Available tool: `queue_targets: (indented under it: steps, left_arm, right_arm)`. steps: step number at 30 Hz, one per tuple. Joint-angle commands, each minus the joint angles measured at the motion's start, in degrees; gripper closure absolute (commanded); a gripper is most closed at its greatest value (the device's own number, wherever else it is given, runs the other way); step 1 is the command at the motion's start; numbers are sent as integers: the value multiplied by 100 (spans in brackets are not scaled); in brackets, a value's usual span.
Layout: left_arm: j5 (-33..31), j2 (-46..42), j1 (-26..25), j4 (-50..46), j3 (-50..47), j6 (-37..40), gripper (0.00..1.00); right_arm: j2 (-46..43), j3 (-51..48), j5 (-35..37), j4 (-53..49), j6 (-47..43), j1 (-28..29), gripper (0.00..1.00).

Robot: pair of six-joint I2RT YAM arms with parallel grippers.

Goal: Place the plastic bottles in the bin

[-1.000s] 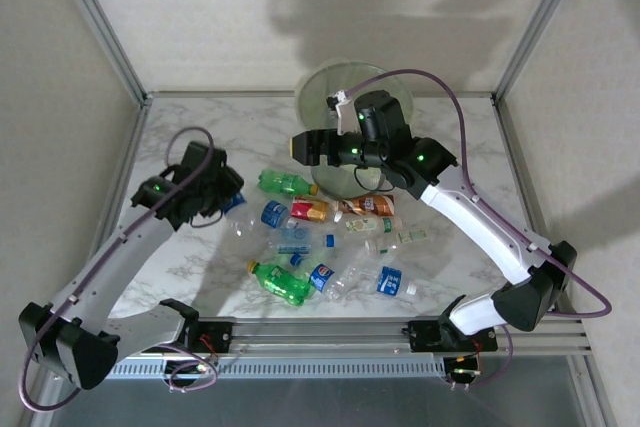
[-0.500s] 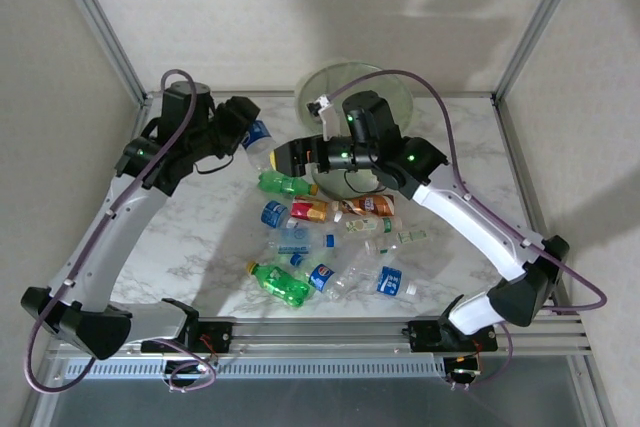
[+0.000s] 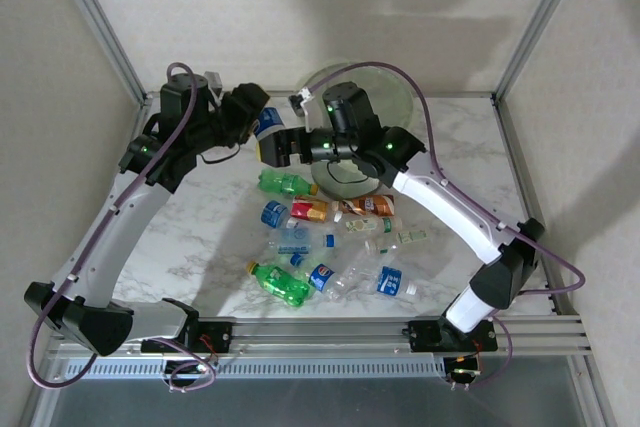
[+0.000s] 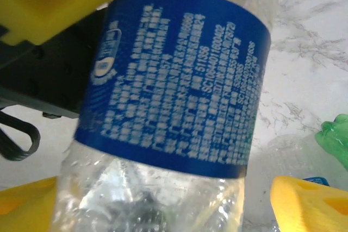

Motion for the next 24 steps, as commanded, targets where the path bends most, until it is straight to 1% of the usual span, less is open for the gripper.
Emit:
queue_targets:
  steps: [1, 5, 9, 12, 13, 14, 15, 16, 17, 20, 24]
  left_arm:
    - [148, 59, -43, 230, 159, -61, 45]
    - [166, 60, -39, 265, 105, -48, 45]
    - [166, 60, -43, 330, 54, -48, 44]
    - [157, 91, -43, 425, 80, -67, 41]
    - [161, 113, -43, 447, 108, -58, 38]
    - [157, 142, -41, 458, 142, -48, 31]
    - [141, 158, -43, 446, 178, -31, 21]
    - [69, 159, -42, 425, 226, -3, 4]
    - [3, 164, -39, 404, 273, 49, 1]
    - [-282, 172, -34, 270, 542, 334, 1]
    - [-728, 135, -51, 70, 870, 857, 1]
  right_arm:
    - [84, 250, -107, 156, 44, 53, 13]
    - [128, 313, -70, 147, 54, 56, 23]
    - [125, 332, 0, 118, 36, 57, 34]
    - [95, 332, 95, 68, 17, 51, 39]
    - [81, 341, 129, 50, 16, 55, 40]
    - [64, 341, 154, 45, 5, 57, 41]
    - [42, 341, 204, 44, -7, 49, 41]
    - [12, 333, 255, 30, -18, 47, 41]
    - [-14, 332, 315, 29, -10, 31, 42]
    - [-113, 356, 519, -41, 3, -95, 44]
    - [-310, 395, 721, -238, -43, -483, 45]
